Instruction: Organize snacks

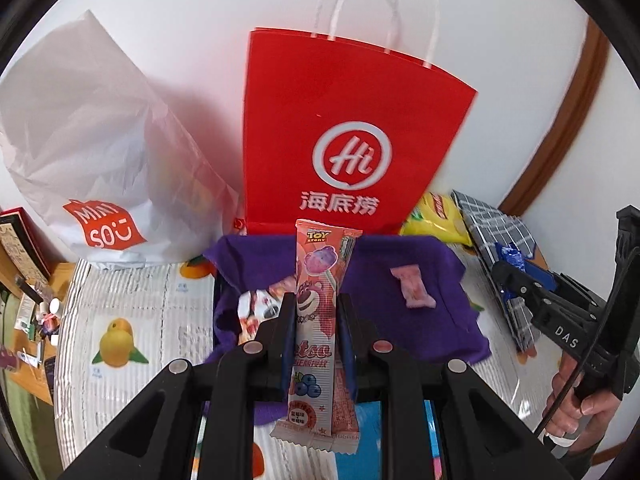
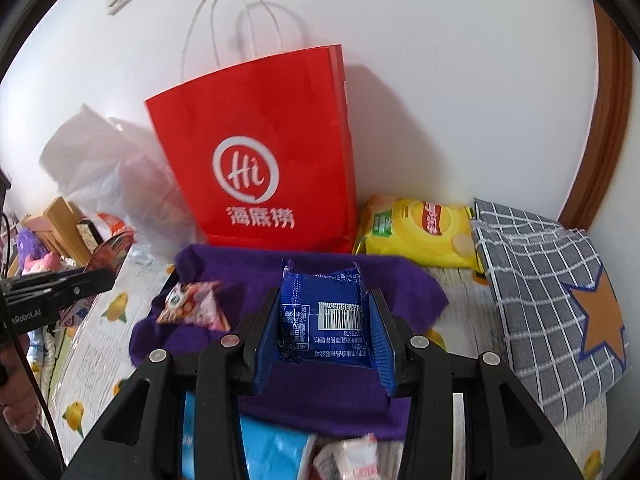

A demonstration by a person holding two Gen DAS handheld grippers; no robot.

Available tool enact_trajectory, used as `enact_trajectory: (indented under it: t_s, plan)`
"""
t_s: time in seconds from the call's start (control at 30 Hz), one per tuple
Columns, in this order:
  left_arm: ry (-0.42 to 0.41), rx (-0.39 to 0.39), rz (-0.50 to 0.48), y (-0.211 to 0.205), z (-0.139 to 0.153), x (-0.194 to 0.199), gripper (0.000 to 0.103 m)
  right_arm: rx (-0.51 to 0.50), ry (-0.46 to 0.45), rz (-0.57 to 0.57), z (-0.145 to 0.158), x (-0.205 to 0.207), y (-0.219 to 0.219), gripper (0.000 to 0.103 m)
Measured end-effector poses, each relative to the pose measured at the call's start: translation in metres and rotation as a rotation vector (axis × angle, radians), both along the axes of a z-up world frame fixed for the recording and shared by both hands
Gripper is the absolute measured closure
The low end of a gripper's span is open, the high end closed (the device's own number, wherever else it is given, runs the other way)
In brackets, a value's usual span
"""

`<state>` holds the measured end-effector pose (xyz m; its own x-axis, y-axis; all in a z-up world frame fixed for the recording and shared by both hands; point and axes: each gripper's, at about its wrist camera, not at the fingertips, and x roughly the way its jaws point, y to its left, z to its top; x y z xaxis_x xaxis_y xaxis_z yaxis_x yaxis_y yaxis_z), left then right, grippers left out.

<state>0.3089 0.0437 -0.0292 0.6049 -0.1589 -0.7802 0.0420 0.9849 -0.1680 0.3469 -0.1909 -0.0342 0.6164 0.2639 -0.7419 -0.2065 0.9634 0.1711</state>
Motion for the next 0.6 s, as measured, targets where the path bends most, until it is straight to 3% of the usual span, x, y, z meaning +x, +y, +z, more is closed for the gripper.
enact_trajectory:
  t_s: [0.3, 0.6]
  plan:
    - [0.106, 0.000, 0.050, 0.023, -0.054, 0.032, 0.084, -0.010, 0.049, -0.006, -0.034, 0.031, -0.003, 0.061]
    - [0.147, -0.021, 0.075, 0.039, -0.074, 0.041, 0.084, -0.056, 0.117, -0.013, -0.070, 0.041, -0.011, 0.061]
